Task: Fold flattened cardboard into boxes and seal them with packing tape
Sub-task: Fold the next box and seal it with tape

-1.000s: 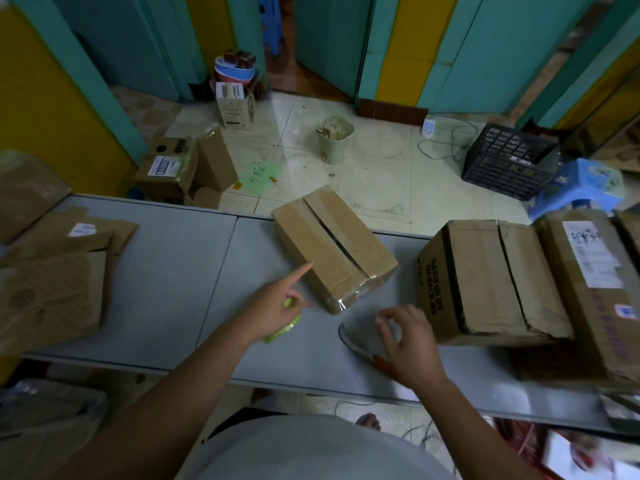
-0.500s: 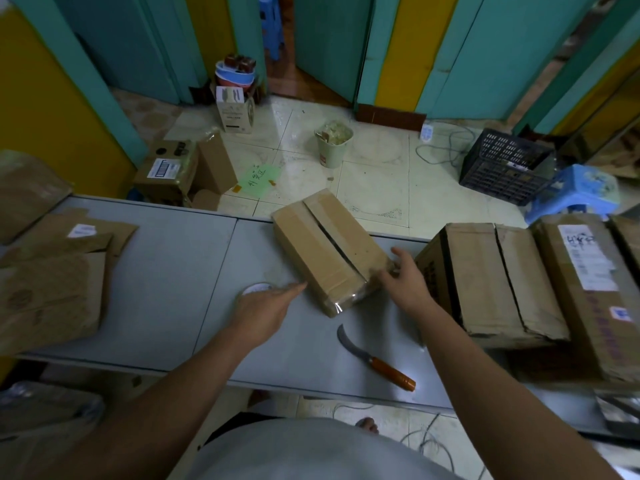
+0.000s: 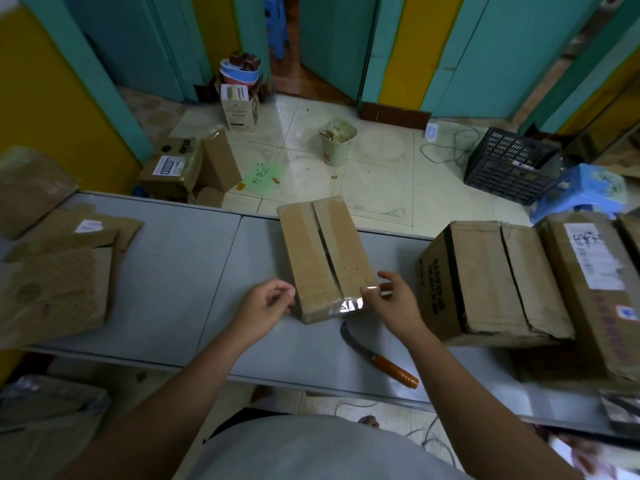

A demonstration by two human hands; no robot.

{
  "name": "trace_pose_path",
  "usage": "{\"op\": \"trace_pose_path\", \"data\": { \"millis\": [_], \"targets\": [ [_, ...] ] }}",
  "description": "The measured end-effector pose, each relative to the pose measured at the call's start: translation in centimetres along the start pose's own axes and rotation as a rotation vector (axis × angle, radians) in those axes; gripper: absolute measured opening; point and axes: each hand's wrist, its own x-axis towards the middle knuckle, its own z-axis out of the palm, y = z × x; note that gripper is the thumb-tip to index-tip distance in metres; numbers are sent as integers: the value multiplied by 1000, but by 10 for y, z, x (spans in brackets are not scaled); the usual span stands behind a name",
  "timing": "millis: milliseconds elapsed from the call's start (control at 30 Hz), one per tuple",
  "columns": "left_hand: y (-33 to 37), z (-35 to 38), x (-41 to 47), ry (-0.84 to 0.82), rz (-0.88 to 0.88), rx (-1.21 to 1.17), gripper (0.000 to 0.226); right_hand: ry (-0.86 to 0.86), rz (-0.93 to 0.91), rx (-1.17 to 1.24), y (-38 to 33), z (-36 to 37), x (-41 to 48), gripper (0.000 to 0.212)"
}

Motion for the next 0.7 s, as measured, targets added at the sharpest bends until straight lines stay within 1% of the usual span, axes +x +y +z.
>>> {"op": "trace_pose_path", "data": {
  "millis": [33,100,200,333,433,533,567,633,700],
  "targets": [
    [3,0,-2,-24,-28,-55,5,4,-1,6,1,1,-2,62],
    [7,1,-5,-58,-73,-147,17,10,3,14,0,2,-4,62],
    [8,-1,-6,-60,-144,-253,31,-7,8,34,1,3,-6,62],
    [6,-3,-5,-63,-259,-393,38,-27,8,60,5,3,-10,60],
    [6,-3,-3,-54,-334,-472,44,-40,16,72,4,4,-12,50],
    [9,-2,1,-42,-362,-440,44,-39,-20,53,5,4,-13,31],
    [9,-2,2,-42,-363,-427,41,-38,-29,51,5,4,-14,28],
    [10,-2,3,-37,-336,-399,34,-34,-26,67,7,5,-14,29],
    [10,-2,2,-15,-277,-335,27,-18,-4,78,9,5,-16,34]
  ]
}}
